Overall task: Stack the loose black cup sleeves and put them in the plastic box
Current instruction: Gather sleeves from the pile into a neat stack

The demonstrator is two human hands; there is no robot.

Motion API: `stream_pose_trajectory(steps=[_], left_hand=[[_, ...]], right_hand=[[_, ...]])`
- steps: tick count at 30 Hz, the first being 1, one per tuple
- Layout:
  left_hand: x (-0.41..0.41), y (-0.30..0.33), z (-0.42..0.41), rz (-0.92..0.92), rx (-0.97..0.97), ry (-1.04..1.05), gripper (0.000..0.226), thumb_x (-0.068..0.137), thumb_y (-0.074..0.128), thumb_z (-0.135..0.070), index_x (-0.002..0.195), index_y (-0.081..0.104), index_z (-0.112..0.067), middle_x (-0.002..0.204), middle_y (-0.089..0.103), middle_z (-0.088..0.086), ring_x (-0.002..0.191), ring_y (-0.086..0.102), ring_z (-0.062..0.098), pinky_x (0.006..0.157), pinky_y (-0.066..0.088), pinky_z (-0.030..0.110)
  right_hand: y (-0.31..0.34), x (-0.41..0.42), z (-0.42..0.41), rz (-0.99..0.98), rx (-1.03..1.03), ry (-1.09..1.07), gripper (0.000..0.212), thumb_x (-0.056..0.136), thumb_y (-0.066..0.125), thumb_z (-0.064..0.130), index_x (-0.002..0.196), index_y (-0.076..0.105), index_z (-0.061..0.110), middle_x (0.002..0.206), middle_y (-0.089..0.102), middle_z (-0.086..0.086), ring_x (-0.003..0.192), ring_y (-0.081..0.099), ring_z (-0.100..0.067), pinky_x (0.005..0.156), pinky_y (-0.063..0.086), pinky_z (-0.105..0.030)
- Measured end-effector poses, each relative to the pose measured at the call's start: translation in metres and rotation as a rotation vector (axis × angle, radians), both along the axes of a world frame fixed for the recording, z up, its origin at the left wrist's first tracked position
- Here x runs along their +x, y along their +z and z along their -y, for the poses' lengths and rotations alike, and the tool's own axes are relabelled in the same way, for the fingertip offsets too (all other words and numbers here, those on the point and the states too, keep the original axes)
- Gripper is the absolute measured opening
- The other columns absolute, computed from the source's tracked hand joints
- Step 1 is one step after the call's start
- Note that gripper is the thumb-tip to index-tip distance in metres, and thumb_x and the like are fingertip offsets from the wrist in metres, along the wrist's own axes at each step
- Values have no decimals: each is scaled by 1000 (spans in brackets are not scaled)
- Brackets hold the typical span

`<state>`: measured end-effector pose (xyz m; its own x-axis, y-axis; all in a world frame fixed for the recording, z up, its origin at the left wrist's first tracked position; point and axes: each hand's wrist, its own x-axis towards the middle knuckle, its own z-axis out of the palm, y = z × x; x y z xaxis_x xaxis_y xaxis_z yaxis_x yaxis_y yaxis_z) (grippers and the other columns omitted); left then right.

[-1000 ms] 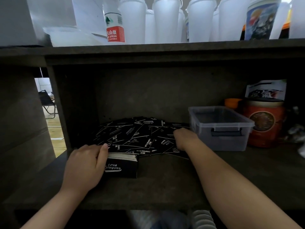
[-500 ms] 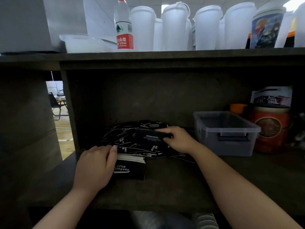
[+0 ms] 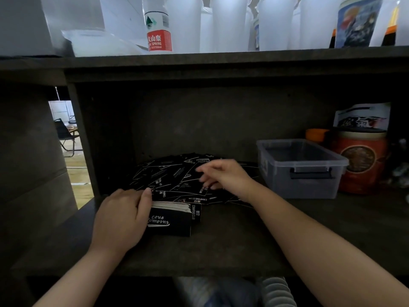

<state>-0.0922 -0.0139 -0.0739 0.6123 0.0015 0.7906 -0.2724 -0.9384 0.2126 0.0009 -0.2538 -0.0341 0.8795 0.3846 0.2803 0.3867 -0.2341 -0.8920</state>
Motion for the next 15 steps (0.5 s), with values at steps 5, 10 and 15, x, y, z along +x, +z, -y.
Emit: stream_pose_trajectory(steps=[5,10,15], left_hand=[[3,-2,0,35,5,3,45,96,29,-40,53,38,-30,50,42,-12,54,44,9,51,26,25],[2,-1,1,31,4,5,46,95,29,-39,53,44,-25,51,45,-9,56,48,18,54,33,30],[2,-2,0,12,6,11,51,95,28,-41,55,53,-22,53,50,-8,58,50,17,56,37,31]], right_hand=[[-17,22,3,517,-605,-262,36,94,59,27,130,58,23,130,59,1,120,52,-15,102,42,-31],[-26,19,-55,676,-849,-108,60,101,45,35,154,20,21,158,28,-3,147,18,-20,118,21,-43],[-28,17,-43,622,-971,-152,71,99,40,49,156,6,20,150,39,-6,142,24,-23,119,7,-48]])
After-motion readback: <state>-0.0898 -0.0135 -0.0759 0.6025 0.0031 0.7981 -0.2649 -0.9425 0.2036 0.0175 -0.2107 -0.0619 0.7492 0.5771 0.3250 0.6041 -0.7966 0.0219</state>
